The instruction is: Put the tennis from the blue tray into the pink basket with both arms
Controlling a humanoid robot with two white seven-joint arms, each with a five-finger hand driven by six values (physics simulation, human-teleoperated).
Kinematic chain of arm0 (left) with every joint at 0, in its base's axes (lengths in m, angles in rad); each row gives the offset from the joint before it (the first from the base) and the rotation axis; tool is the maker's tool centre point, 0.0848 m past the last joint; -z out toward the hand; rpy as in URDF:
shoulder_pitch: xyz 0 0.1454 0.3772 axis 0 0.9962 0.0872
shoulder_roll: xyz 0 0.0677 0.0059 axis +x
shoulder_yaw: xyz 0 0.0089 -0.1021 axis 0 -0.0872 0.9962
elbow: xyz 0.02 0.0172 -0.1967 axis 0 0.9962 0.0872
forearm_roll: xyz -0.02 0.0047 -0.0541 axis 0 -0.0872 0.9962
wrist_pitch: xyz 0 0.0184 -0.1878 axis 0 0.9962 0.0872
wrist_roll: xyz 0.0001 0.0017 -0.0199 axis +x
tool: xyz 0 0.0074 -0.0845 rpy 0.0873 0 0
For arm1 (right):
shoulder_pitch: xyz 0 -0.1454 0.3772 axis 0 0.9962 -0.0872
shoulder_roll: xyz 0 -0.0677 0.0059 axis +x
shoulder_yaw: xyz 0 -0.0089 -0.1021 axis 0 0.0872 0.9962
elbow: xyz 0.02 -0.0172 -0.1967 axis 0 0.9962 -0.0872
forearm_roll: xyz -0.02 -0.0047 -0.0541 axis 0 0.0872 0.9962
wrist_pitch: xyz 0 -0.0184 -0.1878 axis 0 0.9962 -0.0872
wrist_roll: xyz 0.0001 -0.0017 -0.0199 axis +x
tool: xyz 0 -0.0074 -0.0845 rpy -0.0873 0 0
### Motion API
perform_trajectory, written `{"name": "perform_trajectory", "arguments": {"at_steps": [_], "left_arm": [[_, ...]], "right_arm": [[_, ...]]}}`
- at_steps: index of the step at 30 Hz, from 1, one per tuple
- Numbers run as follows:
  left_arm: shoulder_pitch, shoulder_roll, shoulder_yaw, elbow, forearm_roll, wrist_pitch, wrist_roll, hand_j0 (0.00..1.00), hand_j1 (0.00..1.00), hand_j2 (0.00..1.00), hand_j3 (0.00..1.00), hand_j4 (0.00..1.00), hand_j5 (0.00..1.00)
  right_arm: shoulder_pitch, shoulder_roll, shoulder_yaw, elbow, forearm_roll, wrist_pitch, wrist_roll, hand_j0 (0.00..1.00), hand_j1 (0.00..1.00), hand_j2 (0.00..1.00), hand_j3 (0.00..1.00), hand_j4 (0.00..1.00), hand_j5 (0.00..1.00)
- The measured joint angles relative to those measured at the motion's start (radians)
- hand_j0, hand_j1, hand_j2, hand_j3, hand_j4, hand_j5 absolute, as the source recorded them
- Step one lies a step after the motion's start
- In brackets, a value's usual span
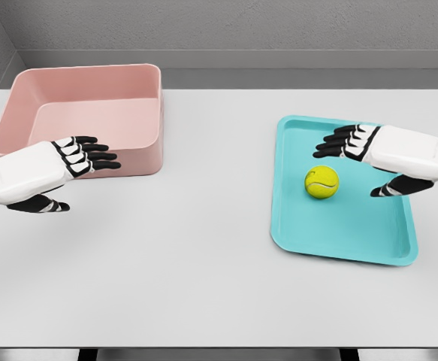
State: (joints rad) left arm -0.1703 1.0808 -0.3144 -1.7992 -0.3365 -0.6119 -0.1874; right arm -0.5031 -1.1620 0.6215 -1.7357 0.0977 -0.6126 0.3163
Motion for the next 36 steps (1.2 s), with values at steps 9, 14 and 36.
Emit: {"name": "perform_trajectory", "arguments": {"at_steps": [9, 14, 36], "left_arm": [[-0.002, -0.003, -0.001, 0.000, 0.000, 0.000, -0.001, 1.00, 1.00, 1.00, 1.00, 1.00, 1.00], [-0.002, -0.008, -0.002, 0.000, -0.011, 0.000, -0.001, 1.00, 1.00, 1.00, 1.00, 1.00, 1.00], [-0.003, -0.010, -0.022, 0.000, -0.020, 0.000, -0.001, 1.00, 1.00, 1.00, 1.00, 1.00, 1.00]], "right_arm": [[-0.015, 0.076, 0.027, 0.088, 0.090, 0.000, 0.002, 1.00, 1.00, 1.00, 1.00, 1.00, 1.00], [-0.021, 0.138, 0.032, 0.199, 0.120, 0.000, 0.014, 1.00, 1.00, 1.00, 1.00, 1.00, 1.00], [-0.038, 0.307, 0.055, 0.346, 0.193, 0.000, 0.058, 1.00, 1.00, 1.00, 1.00, 1.00, 1.00]]}}
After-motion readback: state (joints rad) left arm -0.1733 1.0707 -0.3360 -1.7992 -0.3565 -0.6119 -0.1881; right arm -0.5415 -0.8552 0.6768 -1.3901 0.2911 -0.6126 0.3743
